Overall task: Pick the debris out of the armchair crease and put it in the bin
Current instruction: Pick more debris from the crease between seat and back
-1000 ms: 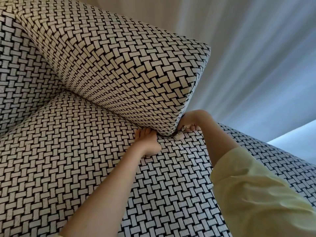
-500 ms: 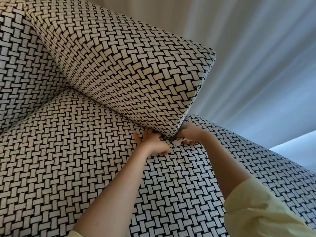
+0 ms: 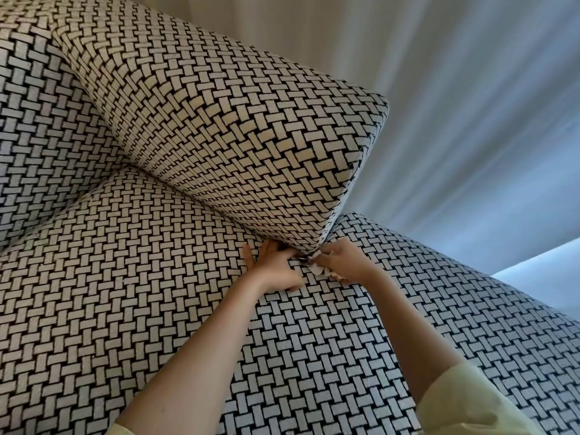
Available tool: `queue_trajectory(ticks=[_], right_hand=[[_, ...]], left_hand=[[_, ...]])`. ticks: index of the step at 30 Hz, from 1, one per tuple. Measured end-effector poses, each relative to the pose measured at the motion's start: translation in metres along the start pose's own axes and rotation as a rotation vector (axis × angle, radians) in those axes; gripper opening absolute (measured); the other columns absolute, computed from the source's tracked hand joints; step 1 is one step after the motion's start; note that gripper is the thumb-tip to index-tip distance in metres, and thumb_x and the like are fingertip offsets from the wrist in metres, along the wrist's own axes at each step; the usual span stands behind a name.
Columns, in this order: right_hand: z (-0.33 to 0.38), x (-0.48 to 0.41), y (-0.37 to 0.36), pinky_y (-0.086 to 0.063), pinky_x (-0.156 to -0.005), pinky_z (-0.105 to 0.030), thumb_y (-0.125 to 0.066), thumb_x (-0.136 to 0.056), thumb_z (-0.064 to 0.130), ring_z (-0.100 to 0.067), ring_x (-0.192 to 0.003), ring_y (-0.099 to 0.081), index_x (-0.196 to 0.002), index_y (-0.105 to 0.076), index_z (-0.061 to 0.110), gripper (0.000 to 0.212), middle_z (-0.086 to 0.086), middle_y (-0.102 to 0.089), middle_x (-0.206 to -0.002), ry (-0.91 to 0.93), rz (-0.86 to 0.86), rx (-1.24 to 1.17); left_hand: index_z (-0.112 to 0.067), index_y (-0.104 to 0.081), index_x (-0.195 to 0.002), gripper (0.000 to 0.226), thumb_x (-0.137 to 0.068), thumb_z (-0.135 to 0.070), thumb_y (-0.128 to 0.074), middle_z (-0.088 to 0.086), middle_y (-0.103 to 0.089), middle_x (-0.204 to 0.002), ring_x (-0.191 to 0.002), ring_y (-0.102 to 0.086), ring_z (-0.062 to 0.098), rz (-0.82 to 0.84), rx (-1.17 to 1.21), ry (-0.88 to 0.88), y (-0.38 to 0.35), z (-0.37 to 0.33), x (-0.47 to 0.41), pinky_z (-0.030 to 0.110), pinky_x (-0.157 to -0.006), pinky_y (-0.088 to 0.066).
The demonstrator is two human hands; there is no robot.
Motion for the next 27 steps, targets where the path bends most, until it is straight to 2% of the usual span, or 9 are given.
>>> queue_trajectory(ticks=[11,16,19,21,23,24,25,26,27], right_hand=[[-0.002,0.003,-0.008,-0.04,-0.035,-0.02,-0.05,-0.092,0.009,-0.012,-0.037,-0.044,-0.09,-0.058,-0.02,0.03,-0.009,-0.049,-0.055,-0.078,-0.181,-0.375],[0.02,0.017,-0.029,-0.039,-0.038,-0.012,-0.05,-0.093,0.015,-0.001,-0.035,-0.047,-0.078,-0.064,0.002,0.024,-0.001,-0.054,-0.054,-0.028,-0.036,-0.437],[0.024,0.018,-0.035,-0.041,-0.043,-0.011,-0.052,-0.093,0.018,-0.004,-0.043,-0.05,-0.086,-0.066,-0.004,0.027,-0.004,-0.055,-0.059,-0.013,-0.109,-0.426],[0.022,0.02,-0.033,-0.043,-0.046,-0.014,-0.052,-0.092,0.02,-0.011,-0.05,-0.052,-0.081,-0.067,0.003,0.025,-0.006,-0.059,-0.061,0.006,-0.148,-0.494],[0.016,0.027,-0.029,-0.042,-0.047,-0.017,-0.049,-0.093,0.019,-0.013,-0.049,-0.051,-0.072,-0.064,0.011,0.027,-0.001,-0.06,-0.056,0.026,-0.221,-0.623],[0.012,0.028,-0.027,-0.039,-0.047,-0.02,-0.048,-0.093,0.018,-0.014,-0.048,-0.047,-0.07,-0.061,0.01,0.027,0.0,-0.058,-0.055,0.022,-0.273,-0.699],[0.007,0.03,-0.026,-0.037,-0.046,-0.022,-0.047,-0.093,0.016,-0.014,-0.047,-0.044,-0.068,-0.055,0.008,0.027,0.0,-0.054,-0.054,0.0,-0.322,-0.795],[0.002,0.032,-0.024,-0.035,-0.044,-0.023,-0.046,-0.092,0.015,-0.013,-0.044,-0.042,-0.067,-0.051,0.009,0.026,0.001,-0.051,-0.053,-0.032,-0.354,-0.898],[-0.003,0.033,-0.022,-0.035,-0.044,-0.023,-0.045,-0.092,0.014,-0.011,-0.041,-0.041,-0.066,-0.05,0.01,0.026,0.001,-0.05,-0.052,-0.054,-0.364,-0.989]], left_hand=[[-0.039,-0.039,-0.136,0.069,-0.074,-0.024,-0.062,-0.003,-0.005,-0.155,-0.143,0.012,0.015,-0.023,0.052,-0.041,0.0,0.002,0.002,0.046,-0.104,0.027],[-0.037,-0.054,-0.12,0.046,-0.075,-0.029,-0.064,0.001,-0.022,-0.147,-0.142,0.0,0.019,-0.038,0.154,-0.056,0.001,0.001,0.003,0.047,-0.106,0.027],[-0.034,-0.049,-0.125,0.054,-0.074,-0.027,-0.064,0.0,-0.021,-0.148,-0.143,0.0,0.017,-0.081,0.129,-0.075,-0.001,0.0,0.01,0.044,-0.106,0.027],[-0.032,-0.044,-0.132,0.062,-0.074,-0.03,-0.067,-0.001,-0.019,-0.15,-0.143,0.003,0.015,-0.09,0.13,-0.097,-0.002,0.003,0.014,0.042,-0.107,0.025],[-0.032,-0.042,-0.133,0.062,-0.077,-0.023,-0.065,-0.001,-0.015,-0.153,-0.143,-0.001,0.024,-0.023,0.297,-0.071,0.001,0.01,0.022,0.043,-0.116,0.0],[-0.034,-0.043,-0.131,0.059,-0.078,-0.016,-0.063,-0.001,-0.016,-0.152,-0.139,-0.017,0.03,0.02,0.434,-0.055,0.004,0.013,0.026,0.039,-0.11,-0.029],[-0.035,-0.045,-0.128,0.057,-0.079,-0.01,-0.06,0.0,-0.021,-0.149,-0.124,-0.041,0.028,0.053,0.553,-0.063,0.006,0.016,0.03,0.026,-0.088,-0.051],[-0.033,-0.046,-0.127,0.056,-0.08,-0.005,-0.057,0.002,-0.027,-0.145,-0.1,-0.055,0.016,0.066,0.606,-0.082,0.009,0.017,0.033,0.012,-0.065,-0.051],[-0.031,-0.046,-0.129,0.056,-0.082,-0.002,-0.055,0.001,-0.032,-0.142,-0.082,-0.053,0.004,0.07,0.607,-0.099,0.01,0.02,0.035,0.003,-0.054,-0.046]])
Point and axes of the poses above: each hand's wrist, its own x-axis away from the middle knuckle, its own y-axis out of the back of the hand, z = x × y, the point moved 4 cm from there along -x, towards the middle knuckle
